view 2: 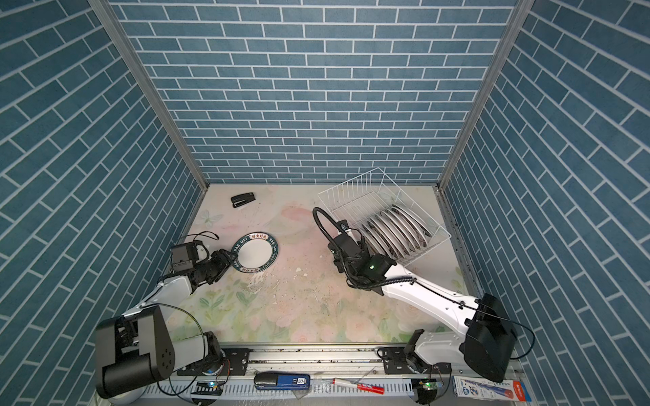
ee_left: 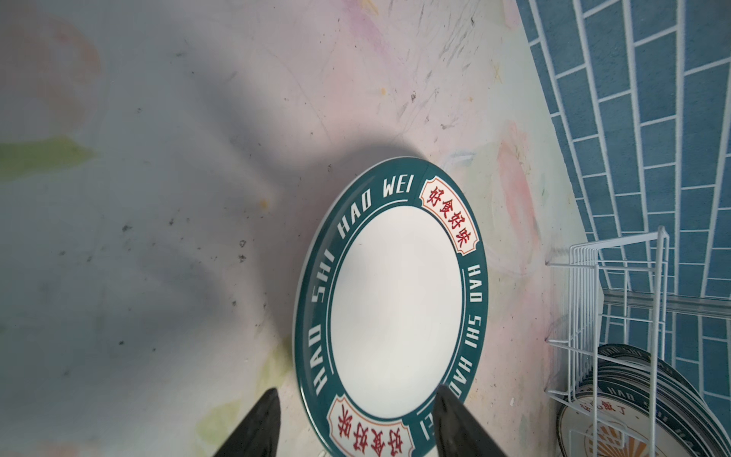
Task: Unload the plates from the dish rack
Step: 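Open and lift the left gripper while the right gripper returns to the rack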
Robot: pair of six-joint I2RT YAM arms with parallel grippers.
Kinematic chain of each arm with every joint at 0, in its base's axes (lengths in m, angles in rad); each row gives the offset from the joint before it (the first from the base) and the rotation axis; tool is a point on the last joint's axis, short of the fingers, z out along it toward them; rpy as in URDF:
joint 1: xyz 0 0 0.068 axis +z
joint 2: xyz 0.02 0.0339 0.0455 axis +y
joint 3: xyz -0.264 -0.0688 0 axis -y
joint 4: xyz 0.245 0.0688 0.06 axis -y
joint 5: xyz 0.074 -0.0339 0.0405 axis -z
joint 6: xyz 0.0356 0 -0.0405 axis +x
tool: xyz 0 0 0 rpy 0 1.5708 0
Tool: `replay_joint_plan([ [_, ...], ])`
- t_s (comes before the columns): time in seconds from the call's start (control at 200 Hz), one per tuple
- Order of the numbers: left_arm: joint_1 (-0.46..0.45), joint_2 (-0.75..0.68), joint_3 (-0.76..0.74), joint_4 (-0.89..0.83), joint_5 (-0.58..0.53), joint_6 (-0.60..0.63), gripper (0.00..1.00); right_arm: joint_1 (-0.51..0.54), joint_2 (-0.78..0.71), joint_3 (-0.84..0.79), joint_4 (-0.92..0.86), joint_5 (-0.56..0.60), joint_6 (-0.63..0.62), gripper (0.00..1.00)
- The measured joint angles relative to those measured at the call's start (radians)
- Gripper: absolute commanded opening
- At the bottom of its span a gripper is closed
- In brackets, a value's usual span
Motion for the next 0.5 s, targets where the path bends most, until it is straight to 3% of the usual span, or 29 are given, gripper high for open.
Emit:
replay_joint_plan([
  [0.27, -0.026, 0.000, 0.000, 0.021, 0.043, 0.005, 0.75, 0.000, -0.005, 0.001, -0.014, 0.009, -0.034, 0.56],
  [0.325, -0.038, -0.003, 0.000, 0.021, 0.049, 0.008, 0.81, 0.000, -0.016, 0.002, -0.026, 0.017, -0.044, 0.56],
  [0.5, -0.155, -0.081, 0.000, -0.018, 0.031, 0.033, 0.87, -0.004, -0.070, 0.008, -0.080, 0.069, -0.069, 0.56],
])
